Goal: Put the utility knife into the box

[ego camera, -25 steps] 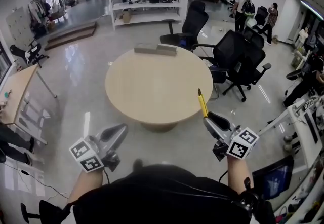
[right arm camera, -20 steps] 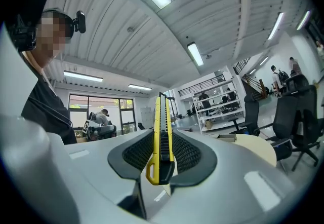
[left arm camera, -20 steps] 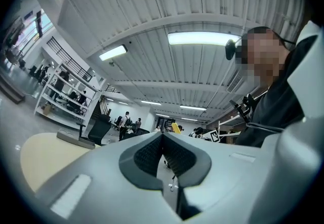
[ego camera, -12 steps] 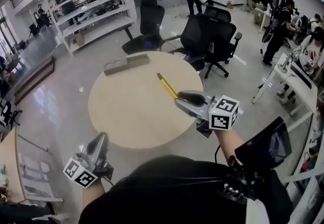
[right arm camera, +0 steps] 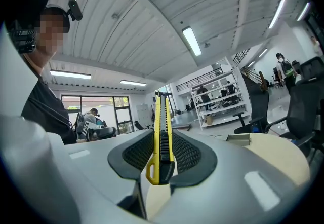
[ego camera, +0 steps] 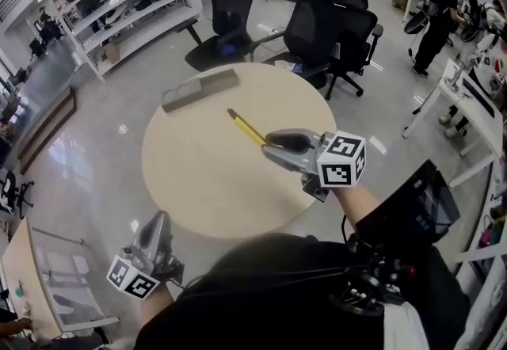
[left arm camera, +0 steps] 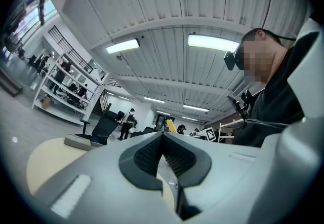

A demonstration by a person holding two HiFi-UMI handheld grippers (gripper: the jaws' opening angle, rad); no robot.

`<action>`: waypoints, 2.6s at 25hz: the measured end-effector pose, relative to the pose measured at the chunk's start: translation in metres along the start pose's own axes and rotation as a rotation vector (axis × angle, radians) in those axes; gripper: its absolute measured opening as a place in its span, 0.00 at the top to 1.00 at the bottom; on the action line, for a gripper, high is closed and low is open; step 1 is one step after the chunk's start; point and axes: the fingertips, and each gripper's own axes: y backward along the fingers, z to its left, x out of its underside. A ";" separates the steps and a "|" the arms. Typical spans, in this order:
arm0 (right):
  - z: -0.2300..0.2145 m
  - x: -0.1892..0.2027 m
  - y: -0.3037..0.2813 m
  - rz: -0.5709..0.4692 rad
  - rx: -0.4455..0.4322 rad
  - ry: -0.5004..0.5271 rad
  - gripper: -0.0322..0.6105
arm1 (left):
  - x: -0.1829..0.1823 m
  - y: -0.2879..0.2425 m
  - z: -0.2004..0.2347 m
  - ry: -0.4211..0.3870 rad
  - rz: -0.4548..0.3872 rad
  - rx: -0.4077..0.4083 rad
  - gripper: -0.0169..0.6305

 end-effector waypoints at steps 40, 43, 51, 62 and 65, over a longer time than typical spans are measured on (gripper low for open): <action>-0.241 0.034 -0.148 0.110 -0.031 -0.180 0.75 | 0.068 -0.195 0.198 0.116 0.122 -0.006 0.98; -0.233 0.032 -0.156 0.140 -0.042 -0.170 0.75 | 0.057 -0.190 0.204 0.110 0.072 -0.018 0.98; -0.259 0.028 -0.163 0.148 -0.109 -0.183 0.75 | 0.060 -0.209 0.209 0.141 0.058 -0.098 0.98; -0.300 0.027 -0.132 0.124 -0.044 -0.202 0.75 | 0.060 -0.254 0.218 0.122 0.079 -0.065 0.98; -0.316 0.027 -0.144 0.125 -0.027 -0.186 0.75 | 0.056 -0.259 0.239 0.102 0.075 -0.079 0.98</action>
